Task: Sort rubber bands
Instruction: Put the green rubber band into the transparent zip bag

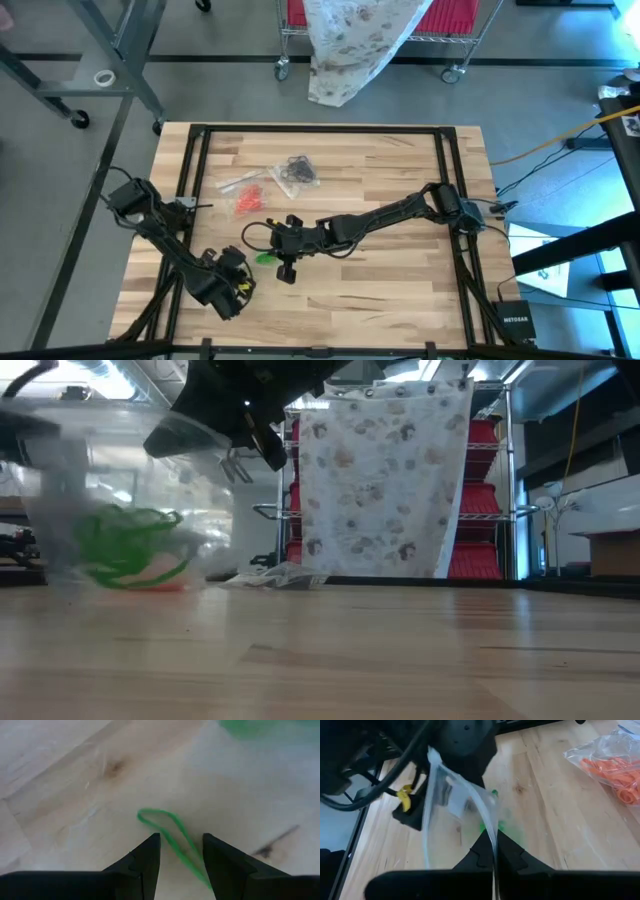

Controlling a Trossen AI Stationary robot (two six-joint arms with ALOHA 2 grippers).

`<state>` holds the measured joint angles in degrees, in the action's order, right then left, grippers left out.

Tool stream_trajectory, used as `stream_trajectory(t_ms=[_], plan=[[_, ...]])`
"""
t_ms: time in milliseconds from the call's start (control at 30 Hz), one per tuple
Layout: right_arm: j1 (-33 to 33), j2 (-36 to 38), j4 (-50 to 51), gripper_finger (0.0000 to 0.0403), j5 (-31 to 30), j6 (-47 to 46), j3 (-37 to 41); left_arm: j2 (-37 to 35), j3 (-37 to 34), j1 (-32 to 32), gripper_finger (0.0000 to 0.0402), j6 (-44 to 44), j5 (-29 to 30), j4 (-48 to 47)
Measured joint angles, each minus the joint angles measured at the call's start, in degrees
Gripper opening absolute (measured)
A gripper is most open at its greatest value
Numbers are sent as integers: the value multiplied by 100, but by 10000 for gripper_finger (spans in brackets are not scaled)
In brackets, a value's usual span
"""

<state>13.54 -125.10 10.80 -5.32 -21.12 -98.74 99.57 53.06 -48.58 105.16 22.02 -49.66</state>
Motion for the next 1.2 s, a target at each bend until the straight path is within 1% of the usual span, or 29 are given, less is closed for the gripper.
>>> stream_trajectory(t_ms=[167, 267, 333, 500, 533, 600, 667, 767, 1000, 1067, 1200], plan=[[0, 0, -2, 0, 2, 23, 0, -93, -280, -45, 138, 143, -65, 271], [0, 0, -2, 0, 1, 42, 0, -142, -293, -48, 125, -48, -103, 307], [0, 0, -2, 0, 1, 42, 0, -149, -293, -33, 102, -245, -152, 335], [0, 0, -4, 0, 0, 44, 0, -148, -256, -57, 20, -756, -260, 333], [0, 0, -2, 0, 0, 44, 0, -147, -220, -80, 10, -886, -281, 316], [0, 0, -2, 0, 0, 44, 0, -157, -96, -164, 7, -1111, -358, 302], [0, 0, -2, 0, 0, 46, 0, -214, 105, -295, 8, -1328, -557, 281], [0, 0, -3, 0, -2, 48, 0, -388, 434, -434, 3, -1890, -842, -120], [-4, 0, -21, 0, -2, 50, 0, -943, 1265, -798, 4, -2717, -813, -827], [-4, 0, -21, 0, -2, 50, 0, -1103, 1519, -823, 5, -2789, -705, -1104], [-7, -2, -12, 0, -15, 61, 0, -1364, 2021, -968, 5, -2803, -9, -1579]])
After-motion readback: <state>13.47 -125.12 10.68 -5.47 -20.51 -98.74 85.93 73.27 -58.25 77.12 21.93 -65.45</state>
